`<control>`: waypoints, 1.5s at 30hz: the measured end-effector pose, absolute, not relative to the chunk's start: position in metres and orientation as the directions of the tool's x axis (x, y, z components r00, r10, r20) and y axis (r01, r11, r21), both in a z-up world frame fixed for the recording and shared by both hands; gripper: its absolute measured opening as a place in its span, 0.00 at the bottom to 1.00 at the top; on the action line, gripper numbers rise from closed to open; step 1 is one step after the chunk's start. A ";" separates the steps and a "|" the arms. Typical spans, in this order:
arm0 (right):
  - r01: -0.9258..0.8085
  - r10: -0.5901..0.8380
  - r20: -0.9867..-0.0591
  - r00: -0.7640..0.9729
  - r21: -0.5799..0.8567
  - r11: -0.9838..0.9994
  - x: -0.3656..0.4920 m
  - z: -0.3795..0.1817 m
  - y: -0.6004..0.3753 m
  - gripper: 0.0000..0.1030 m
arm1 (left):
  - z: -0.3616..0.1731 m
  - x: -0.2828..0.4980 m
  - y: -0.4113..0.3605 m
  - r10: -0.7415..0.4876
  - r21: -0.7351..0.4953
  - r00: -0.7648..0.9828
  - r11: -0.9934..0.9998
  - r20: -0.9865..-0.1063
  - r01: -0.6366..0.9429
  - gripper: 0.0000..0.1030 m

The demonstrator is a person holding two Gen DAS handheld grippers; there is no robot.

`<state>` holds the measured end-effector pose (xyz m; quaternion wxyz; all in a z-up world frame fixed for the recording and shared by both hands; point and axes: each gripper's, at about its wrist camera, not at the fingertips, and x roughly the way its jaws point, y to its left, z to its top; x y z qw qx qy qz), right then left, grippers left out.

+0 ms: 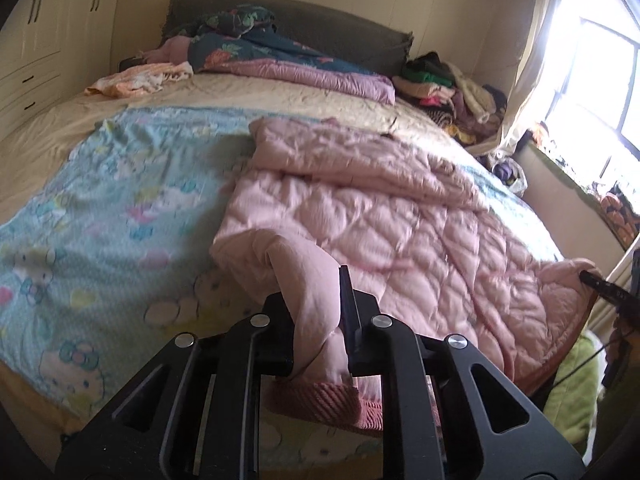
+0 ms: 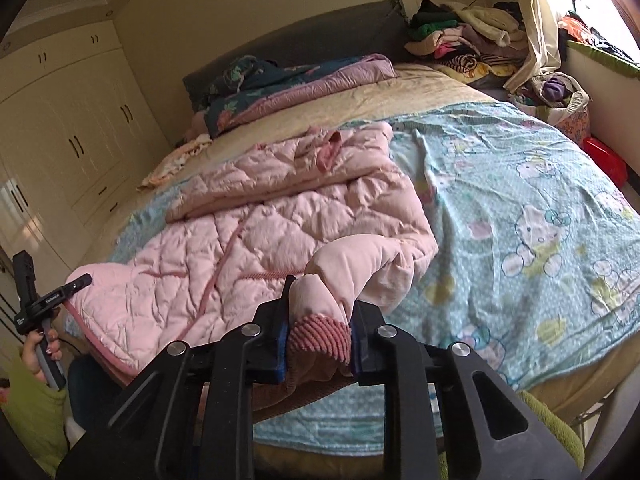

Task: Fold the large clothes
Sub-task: 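Lift the hem with both tools and carry it over the folded collar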

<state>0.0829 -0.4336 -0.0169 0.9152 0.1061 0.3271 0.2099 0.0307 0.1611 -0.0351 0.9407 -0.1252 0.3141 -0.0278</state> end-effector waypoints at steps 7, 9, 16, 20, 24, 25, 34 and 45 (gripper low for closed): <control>-0.327 0.470 -0.497 0.729 0.351 0.878 0.103 0.005 -0.432 0.20 | -0.016 0.049 0.167 -0.132 -0.285 0.829 0.958 -0.544 -0.034 0.09; -0.335 0.474 -0.482 0.737 0.349 0.875 0.110 0.014 -0.430 0.19 | -0.011 0.053 0.170 -0.135 -0.303 0.835 0.952 -0.533 -0.040 0.09; -0.345 0.487 -0.429 0.761 0.368 0.863 0.123 0.035 -0.424 0.19 | 0.003 0.061 0.174 -0.131 -0.334 0.859 0.941 -0.495 -0.049 0.09; -0.349 0.494 -0.389 0.778 0.386 0.854 0.127 0.046 -0.423 0.19 | 0.014 0.063 0.175 -0.126 -0.350 0.876 0.935 -0.466 -0.052 0.09; -0.340 0.493 -0.361 0.791 0.411 0.846 0.131 0.056 -0.427 0.19 | 0.024 0.065 0.177 -0.118 -0.357 0.887 0.932 -0.446 -0.056 0.09; -0.337 0.492 -0.355 0.795 0.415 0.845 0.132 0.058 -0.428 0.19 | 0.027 0.065 0.178 -0.110 -0.356 0.890 0.933 -0.442 -0.061 0.09; -0.321 0.470 -0.308 0.827 0.428 0.845 0.133 0.077 -0.433 0.19 | 0.058 0.074 0.182 -0.090 -0.375 0.917 0.924 -0.390 -0.069 0.09; -0.275 0.458 -0.321 0.829 0.479 0.833 0.160 0.077 -0.441 0.19 | 0.063 0.103 0.189 -0.083 -0.396 0.914 0.914 -0.396 -0.088 0.09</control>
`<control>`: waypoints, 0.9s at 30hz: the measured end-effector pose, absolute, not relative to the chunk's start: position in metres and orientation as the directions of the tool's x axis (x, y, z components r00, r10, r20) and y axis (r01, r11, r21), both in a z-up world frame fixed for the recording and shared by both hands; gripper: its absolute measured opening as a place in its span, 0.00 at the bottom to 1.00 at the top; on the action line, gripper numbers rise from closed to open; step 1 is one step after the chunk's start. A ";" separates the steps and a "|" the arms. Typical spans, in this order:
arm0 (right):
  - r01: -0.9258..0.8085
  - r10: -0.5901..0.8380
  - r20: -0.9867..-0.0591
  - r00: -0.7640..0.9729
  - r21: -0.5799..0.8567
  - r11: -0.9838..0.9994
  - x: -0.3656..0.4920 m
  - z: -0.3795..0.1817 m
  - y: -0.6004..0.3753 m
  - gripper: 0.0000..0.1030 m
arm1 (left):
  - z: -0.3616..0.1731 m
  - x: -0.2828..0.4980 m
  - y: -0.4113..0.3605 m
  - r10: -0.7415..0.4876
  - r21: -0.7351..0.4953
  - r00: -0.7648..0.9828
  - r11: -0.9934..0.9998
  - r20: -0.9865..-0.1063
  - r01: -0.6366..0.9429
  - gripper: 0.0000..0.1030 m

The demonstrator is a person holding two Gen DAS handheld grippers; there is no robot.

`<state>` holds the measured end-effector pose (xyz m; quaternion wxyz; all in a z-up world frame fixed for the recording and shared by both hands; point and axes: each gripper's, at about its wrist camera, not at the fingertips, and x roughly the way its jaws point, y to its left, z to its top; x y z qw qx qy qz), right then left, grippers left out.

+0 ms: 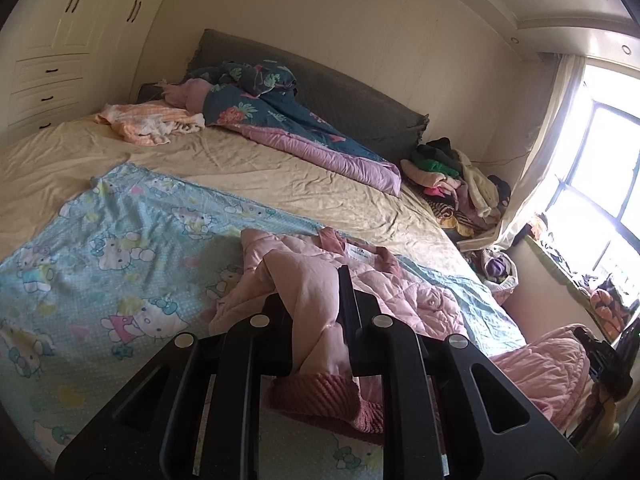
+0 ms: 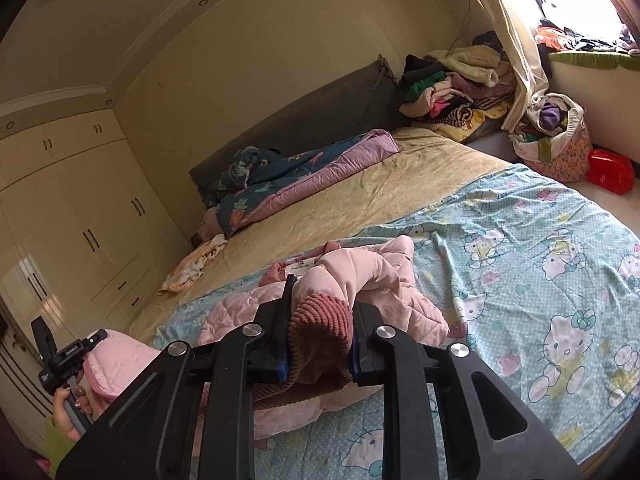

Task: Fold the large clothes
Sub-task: 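Lift the hem with both tools and carry it over the folded collar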

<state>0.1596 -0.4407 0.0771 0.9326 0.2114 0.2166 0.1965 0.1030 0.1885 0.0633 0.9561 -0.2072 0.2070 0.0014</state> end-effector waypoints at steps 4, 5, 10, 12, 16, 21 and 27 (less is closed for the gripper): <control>-0.255 0.455 -0.340 0.823 0.495 0.831 0.174 0.076 -0.440 0.19 | 0.061 0.112 0.189 -0.069 -0.386 0.909 0.917 -0.410 -0.104 0.10; -0.253 0.454 -0.341 0.823 0.495 0.831 0.177 0.076 -0.440 0.19 | 0.061 0.114 0.189 -0.063 -0.379 0.909 0.919 -0.411 -0.107 0.10; -0.239 0.442 -0.349 0.826 0.493 0.836 0.193 0.078 -0.439 0.19 | 0.061 0.124 0.187 -0.024 -0.332 0.910 0.935 -0.414 -0.126 0.10; -0.235 0.439 -0.352 0.827 0.493 0.838 0.198 0.079 -0.438 0.19 | 0.061 0.130 0.186 -0.012 -0.319 0.909 0.938 -0.417 -0.134 0.10; -0.220 0.437 -0.360 0.824 0.509 0.832 0.212 0.079 -0.440 0.19 | 0.062 0.138 0.186 0.001 -0.308 0.909 0.941 -0.418 -0.143 0.11; -0.203 0.440 -0.365 0.821 0.533 0.821 0.229 0.080 -0.443 0.19 | 0.066 0.151 0.186 0.014 -0.291 0.905 0.945 -0.426 -0.151 0.11; -0.178 0.440 -0.382 0.813 0.557 0.811 0.250 0.077 -0.444 0.19 | 0.067 0.171 0.185 0.026 -0.262 0.895 0.952 -0.445 -0.158 0.11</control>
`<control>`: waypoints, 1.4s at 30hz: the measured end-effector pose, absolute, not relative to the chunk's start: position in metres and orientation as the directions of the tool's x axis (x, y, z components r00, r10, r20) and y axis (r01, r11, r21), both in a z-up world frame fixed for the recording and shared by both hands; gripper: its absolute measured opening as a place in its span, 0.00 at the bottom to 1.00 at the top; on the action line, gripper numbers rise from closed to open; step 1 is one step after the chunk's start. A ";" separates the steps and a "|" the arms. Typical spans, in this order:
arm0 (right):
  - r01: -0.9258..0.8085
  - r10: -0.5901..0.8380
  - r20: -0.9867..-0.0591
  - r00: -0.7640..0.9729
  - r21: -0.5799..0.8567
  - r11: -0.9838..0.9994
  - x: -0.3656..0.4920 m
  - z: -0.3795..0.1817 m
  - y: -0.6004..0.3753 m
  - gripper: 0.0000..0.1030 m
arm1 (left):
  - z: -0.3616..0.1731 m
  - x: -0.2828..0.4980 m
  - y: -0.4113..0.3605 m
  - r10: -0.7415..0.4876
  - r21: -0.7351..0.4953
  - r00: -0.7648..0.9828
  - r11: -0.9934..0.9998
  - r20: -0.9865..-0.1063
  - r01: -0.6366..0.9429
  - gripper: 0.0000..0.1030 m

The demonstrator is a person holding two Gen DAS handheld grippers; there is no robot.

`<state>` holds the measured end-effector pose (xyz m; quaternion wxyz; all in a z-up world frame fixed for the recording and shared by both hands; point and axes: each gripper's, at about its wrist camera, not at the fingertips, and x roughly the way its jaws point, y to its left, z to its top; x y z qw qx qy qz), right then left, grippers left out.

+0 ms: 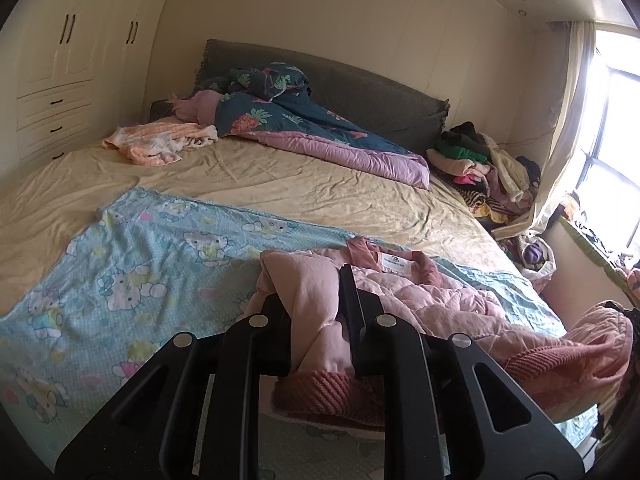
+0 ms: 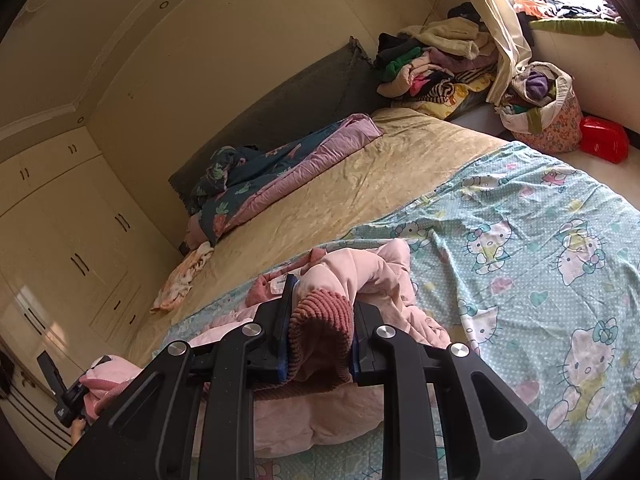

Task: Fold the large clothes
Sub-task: 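Lift the hem with both tools and carry it over the folded collar, then open the right tool to release the hem onto the jacket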

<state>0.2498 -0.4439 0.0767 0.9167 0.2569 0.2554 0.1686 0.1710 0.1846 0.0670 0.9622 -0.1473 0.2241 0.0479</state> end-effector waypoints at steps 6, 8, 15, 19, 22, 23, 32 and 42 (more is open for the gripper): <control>-0.157 0.435 -0.404 0.805 0.562 0.812 0.268 0.075 -0.443 0.20 | 0.066 0.194 0.184 0.040 -0.227 0.881 0.960 -0.472 -0.165 0.12; -0.150 0.429 -0.413 0.803 0.556 0.817 0.274 0.075 -0.442 0.20 | 0.064 0.200 0.184 0.047 -0.217 0.876 0.961 -0.479 -0.170 0.12; -0.139 0.447 -0.422 0.788 0.587 0.798 0.292 0.073 -0.440 0.24 | 0.056 0.223 0.185 0.061 -0.196 0.853 0.962 -0.518 -0.188 0.12; -0.141 0.485 -0.401 0.777 0.641 0.755 0.302 0.069 -0.444 0.37 | 0.053 0.233 0.187 0.058 -0.195 0.842 0.962 -0.536 -0.191 0.12; -0.144 0.480 -0.389 0.786 0.641 0.754 0.304 0.071 -0.443 0.60 | 0.050 0.242 0.187 0.051 -0.196 0.834 0.962 -0.549 -0.187 0.12; -0.146 0.477 -0.385 0.790 0.638 0.757 0.304 0.072 -0.443 0.67 | 0.049 0.244 0.187 0.049 -0.196 0.833 0.963 -0.551 -0.186 0.12; -0.234 0.446 -0.276 0.851 0.561 0.794 0.284 0.086 -0.435 0.82 | 0.041 0.263 0.181 0.036 -0.188 0.822 0.967 -0.569 -0.173 0.12; -0.389 0.474 -0.347 0.809 0.288 0.875 0.266 0.073 -0.371 0.90 | 0.013 0.294 0.193 0.049 -0.192 0.779 0.958 -0.625 -0.214 0.13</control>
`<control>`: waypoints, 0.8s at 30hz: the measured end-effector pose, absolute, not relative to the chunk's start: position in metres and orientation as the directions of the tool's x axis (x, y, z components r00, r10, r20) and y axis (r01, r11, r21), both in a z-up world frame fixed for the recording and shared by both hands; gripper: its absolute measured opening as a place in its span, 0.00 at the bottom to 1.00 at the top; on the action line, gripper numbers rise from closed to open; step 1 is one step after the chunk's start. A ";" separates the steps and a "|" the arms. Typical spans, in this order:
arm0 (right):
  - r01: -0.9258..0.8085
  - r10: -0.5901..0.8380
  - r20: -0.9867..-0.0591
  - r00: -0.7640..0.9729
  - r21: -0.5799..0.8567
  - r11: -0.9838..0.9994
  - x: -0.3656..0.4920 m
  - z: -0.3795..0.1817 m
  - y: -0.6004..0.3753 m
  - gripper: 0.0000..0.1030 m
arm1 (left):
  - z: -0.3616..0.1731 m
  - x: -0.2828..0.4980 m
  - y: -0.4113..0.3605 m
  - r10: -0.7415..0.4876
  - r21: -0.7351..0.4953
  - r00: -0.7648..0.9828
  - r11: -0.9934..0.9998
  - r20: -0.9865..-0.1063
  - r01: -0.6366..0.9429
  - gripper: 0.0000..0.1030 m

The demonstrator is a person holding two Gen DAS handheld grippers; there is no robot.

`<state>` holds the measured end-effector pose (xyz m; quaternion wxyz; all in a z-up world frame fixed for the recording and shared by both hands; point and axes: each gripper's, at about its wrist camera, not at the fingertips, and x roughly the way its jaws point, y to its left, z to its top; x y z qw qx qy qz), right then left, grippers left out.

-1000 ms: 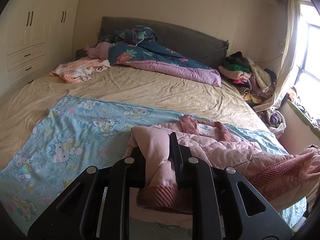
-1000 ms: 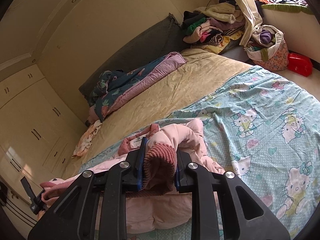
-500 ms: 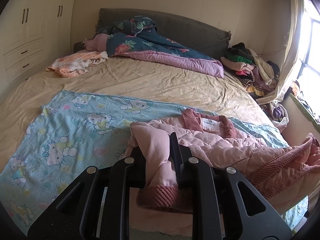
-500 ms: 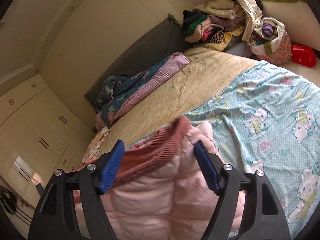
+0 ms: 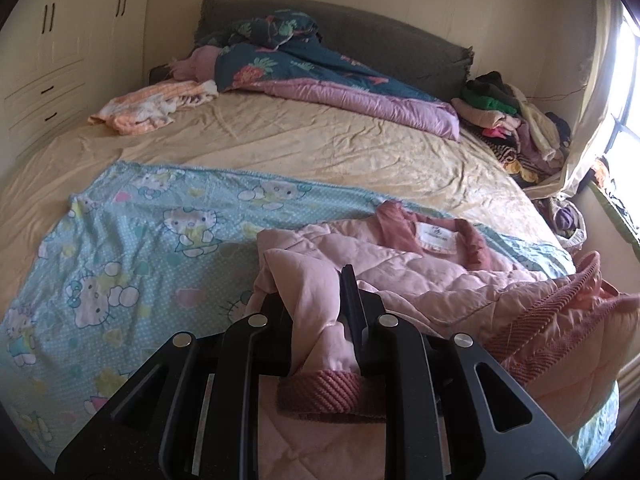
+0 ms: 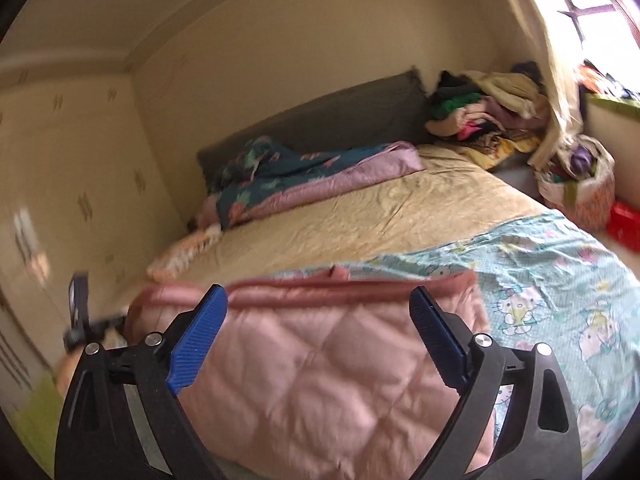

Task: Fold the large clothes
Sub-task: 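Open the right tool to release the hem onto the jacket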

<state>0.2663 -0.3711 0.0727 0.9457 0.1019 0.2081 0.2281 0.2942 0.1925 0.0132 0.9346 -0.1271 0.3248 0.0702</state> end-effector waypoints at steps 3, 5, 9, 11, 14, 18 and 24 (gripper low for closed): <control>-0.403 0.481 -0.407 0.777 0.266 0.876 0.274 0.056 -0.357 0.90 | 0.003 0.304 0.196 0.055 -0.189 0.762 0.955 -0.645 -0.229 0.13; -0.395 0.484 -0.441 0.756 0.282 0.874 0.282 0.044 -0.354 0.90 | -0.004 0.310 0.199 0.061 -0.188 0.750 0.952 -0.659 -0.242 0.13; -0.342 0.451 -0.525 0.721 0.296 0.892 0.297 0.021 -0.351 0.90 | -0.015 0.317 0.204 0.069 -0.187 0.737 0.947 -0.673 -0.260 0.15; -0.318 0.437 -0.554 0.709 0.303 0.899 0.302 0.010 -0.351 0.90 | -0.018 0.319 0.204 0.068 -0.191 0.735 0.946 -0.674 -0.262 0.15; -0.306 0.431 -0.563 0.705 0.307 0.901 0.302 0.003 -0.352 0.90 | -0.017 0.316 0.201 0.065 -0.192 0.743 0.947 -0.667 -0.256 0.19; -0.297 0.424 -0.560 0.712 0.307 0.904 0.299 0.000 -0.355 0.90 | -0.009 0.311 0.199 0.046 -0.214 0.756 0.946 -0.653 -0.243 0.30; -0.273 0.406 -0.551 0.729 0.311 0.911 0.292 0.003 -0.366 0.91 | 0.006 0.301 0.194 0.030 -0.236 0.769 0.944 -0.638 -0.232 0.41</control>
